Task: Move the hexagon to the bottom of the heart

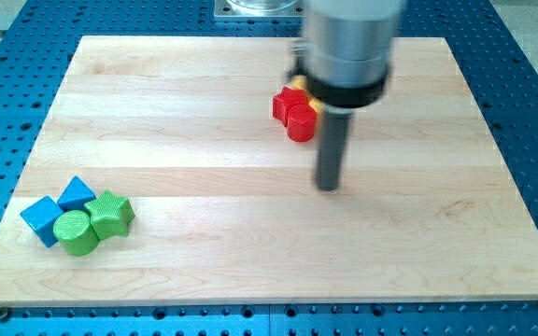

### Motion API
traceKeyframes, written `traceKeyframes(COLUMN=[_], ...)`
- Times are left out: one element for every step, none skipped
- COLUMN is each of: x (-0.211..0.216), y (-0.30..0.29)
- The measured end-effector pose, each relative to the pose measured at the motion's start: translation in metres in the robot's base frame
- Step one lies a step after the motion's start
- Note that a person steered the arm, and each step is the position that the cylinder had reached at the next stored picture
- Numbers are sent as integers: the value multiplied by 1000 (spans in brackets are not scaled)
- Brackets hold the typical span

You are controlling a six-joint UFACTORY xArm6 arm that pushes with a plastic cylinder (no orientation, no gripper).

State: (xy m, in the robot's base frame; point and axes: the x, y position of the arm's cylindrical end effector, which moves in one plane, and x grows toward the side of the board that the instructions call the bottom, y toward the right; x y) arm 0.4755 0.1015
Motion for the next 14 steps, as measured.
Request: traceKeyframes(x=[-49, -79, -79, -86, -97, -97, -97, -98, -100, -177, -178, -178, -180, -178], y=[12, 13, 1, 27, -12, -21, -18, -7, 42, 29, -10, -10, -29, -37])
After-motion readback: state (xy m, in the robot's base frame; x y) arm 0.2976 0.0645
